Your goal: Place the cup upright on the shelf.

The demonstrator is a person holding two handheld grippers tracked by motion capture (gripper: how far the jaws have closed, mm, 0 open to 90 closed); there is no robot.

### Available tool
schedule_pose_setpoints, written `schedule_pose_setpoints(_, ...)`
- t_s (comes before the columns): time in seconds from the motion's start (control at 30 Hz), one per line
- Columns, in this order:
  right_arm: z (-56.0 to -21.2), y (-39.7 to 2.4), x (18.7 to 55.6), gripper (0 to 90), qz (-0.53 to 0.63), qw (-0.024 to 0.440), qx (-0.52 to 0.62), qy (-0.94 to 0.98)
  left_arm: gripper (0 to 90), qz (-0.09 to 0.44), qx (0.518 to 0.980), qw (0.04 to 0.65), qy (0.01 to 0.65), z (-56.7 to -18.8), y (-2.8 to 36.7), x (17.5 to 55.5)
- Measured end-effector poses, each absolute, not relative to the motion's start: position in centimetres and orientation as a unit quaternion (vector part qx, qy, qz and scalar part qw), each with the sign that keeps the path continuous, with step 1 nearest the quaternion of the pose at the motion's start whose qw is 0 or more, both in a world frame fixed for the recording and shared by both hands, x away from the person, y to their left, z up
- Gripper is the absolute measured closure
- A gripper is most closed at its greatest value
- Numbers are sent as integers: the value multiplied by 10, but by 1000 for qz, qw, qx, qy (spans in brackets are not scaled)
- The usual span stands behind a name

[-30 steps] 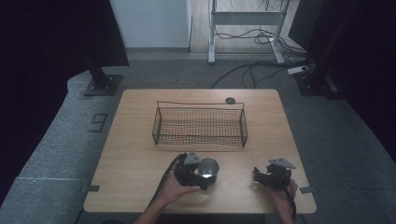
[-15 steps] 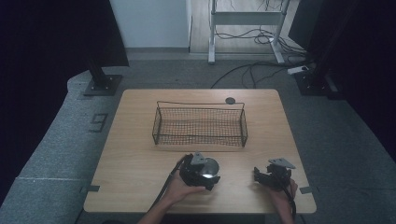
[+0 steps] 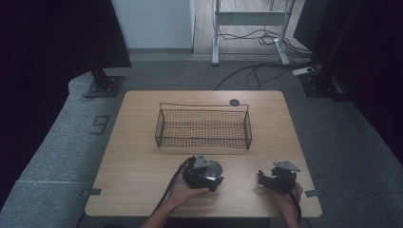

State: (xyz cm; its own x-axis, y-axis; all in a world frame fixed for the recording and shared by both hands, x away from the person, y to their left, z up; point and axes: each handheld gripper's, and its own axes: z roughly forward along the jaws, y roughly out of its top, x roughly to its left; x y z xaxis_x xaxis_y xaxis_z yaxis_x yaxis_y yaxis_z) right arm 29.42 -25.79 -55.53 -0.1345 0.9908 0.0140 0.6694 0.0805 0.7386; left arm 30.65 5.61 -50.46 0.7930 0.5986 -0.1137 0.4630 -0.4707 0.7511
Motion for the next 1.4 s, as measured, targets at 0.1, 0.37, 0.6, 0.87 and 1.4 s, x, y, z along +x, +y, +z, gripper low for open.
schedule_pose_setpoints(0.1, -555, -258, 294, 131, 308, 261, 604, 687, 142, 84, 850, 419, 309, -500, 61, 305)
schedule_pose_setpoints(0.37, -555, -258, 294, 131, 308, 261, 604, 687, 143, 86, 842, 434, 308, -486, 72, 306)
schedule_pose_setpoints(0.6, -555, -258, 294, 131, 308, 261, 604, 687, 143, 92, 833, 448, 310, -474, 80, 308)
schedule_pose_setpoints(0.87, -555, -258, 294, 131, 308, 261, 604, 687, 143, 96, 827, 459, 311, -464, 88, 310)
schedule_pose_setpoints(1.4, -555, -258, 294, 131, 308, 261, 604, 687, 144, 109, 827, 458, 308, -442, 93, 314)
